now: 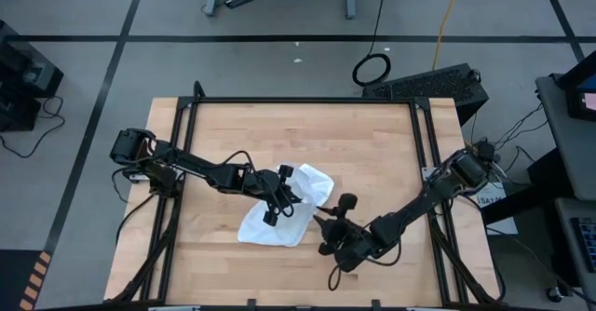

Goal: Roll towel
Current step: Roll the white towel

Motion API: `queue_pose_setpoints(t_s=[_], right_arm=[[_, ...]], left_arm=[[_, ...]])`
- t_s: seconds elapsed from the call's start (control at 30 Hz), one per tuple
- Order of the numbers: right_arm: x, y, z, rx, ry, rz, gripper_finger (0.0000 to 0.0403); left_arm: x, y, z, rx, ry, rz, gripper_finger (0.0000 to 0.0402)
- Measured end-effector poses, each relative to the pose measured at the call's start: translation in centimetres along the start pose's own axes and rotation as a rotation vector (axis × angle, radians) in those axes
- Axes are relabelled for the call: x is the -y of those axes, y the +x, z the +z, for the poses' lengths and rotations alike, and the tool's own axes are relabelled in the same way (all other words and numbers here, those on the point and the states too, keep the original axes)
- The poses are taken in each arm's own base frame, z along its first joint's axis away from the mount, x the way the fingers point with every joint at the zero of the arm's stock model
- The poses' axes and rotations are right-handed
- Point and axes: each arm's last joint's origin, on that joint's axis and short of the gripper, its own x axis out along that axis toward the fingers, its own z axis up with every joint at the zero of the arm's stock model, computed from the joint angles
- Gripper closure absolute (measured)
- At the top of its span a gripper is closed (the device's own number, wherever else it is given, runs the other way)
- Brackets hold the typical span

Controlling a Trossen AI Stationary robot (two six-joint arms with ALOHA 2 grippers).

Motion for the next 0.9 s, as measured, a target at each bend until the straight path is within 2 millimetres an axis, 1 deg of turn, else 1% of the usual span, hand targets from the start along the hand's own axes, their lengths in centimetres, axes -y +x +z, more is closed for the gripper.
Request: queue_pose_setpoints(t_s=[0.13, 0.27, 0.37, 0.47, 0.53, 0.7, 0.8, 0.9], right_arm=[[0.1, 0.2, 0.1, 0.002, -0.016, -0.015, 0.0323], [0.3, 0.8, 0.0, -0.04, -0.015, 0.062, 0.0354], [0.4, 1.1, 0.0, -0.059, -0.001, 0.091, 0.0355], [0.5, 1.2, 0.1, -0.049, 0.024, 0.058, 0.0328], [0.5, 1.1, 0.1, -0.038, 0.026, 0.032, 0.0301], [0.4, 1.0, 0.1, -0.036, 0.015, 0.033, 0.0238], [0.4, 0.9, 0.0, -0.038, 0.0, 0.037, 0.0214], [0.1, 0.5, 0.0, -0.034, -0.022, 0.056, 0.0204]], left_arm=[[0.0, 0.0, 0.1, 0.007, 0.0, 0.002, 0.0394], [-0.1, 0.0, 0.3, 0.027, 0.0, 0.01, 0.0394], [-0.1, 0.0, 0.3, 0.038, 0.001, -0.004, 0.0394], [0.0, 0.0, 0.4, 0.046, 0.001, -0.022, 0.0394], [0.0, 0.0, 0.4, 0.046, 0.002, -0.023, 0.0394], [0.0, 0.0, 0.4, 0.046, 0.001, -0.023, 0.0394], [0.0, 0.0, 0.4, 0.051, 0.002, -0.036, 0.0394], [0.0, 0.0, 0.4, 0.055, 0.003, -0.046, 0.0394]])
